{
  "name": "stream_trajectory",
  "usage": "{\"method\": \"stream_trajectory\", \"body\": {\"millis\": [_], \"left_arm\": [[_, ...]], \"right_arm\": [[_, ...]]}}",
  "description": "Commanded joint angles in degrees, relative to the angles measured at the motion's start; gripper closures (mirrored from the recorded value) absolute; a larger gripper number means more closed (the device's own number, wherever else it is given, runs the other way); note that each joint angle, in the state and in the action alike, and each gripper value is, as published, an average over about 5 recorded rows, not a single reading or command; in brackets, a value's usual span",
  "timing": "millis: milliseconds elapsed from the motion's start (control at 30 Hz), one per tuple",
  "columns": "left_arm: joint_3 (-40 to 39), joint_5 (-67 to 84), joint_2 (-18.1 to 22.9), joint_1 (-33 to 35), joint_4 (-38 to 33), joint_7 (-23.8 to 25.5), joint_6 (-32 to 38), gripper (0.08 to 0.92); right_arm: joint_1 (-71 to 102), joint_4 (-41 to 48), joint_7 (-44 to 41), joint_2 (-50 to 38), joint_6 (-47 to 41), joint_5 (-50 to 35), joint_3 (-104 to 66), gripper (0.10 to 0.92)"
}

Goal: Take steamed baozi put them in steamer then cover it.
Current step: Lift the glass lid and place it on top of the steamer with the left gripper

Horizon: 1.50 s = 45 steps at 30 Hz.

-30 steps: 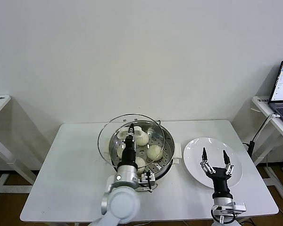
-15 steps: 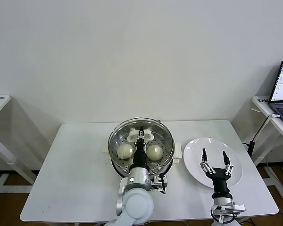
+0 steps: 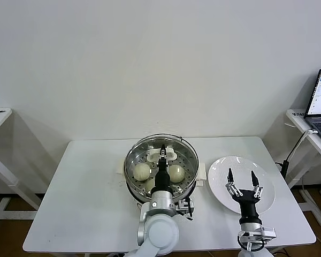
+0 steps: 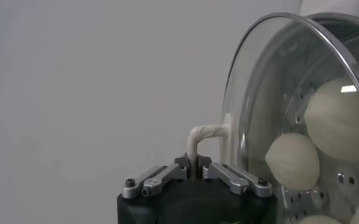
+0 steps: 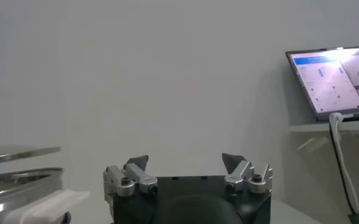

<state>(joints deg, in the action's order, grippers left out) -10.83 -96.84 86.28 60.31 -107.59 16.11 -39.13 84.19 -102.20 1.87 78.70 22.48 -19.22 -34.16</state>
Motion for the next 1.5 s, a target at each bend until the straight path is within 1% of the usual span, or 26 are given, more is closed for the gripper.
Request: {"method": "stream_trajectory", "body": {"millis": [33,767,1500], "left_arm": [[0.0,-0.9,0.8,0.2,0.9,-0.7,0.3,0.811],[0.9,-1.1,0.9,1.7,1.8,-1.7,1.3,0.811],[1.8,-1.0,1.2,1.4,3.1,-2.6,2.1,0.811]], "right_arm": [[-0.4,0.5,-0.1,0.2,-0.1,0.1,0.4,0.203],[0.1,0.0,-0.2,0.1,0.2,0.4,0.6,0.203],[0.3,-0.1,-0.4,0.1,0.4,0.8,0.8,0.203]]}}
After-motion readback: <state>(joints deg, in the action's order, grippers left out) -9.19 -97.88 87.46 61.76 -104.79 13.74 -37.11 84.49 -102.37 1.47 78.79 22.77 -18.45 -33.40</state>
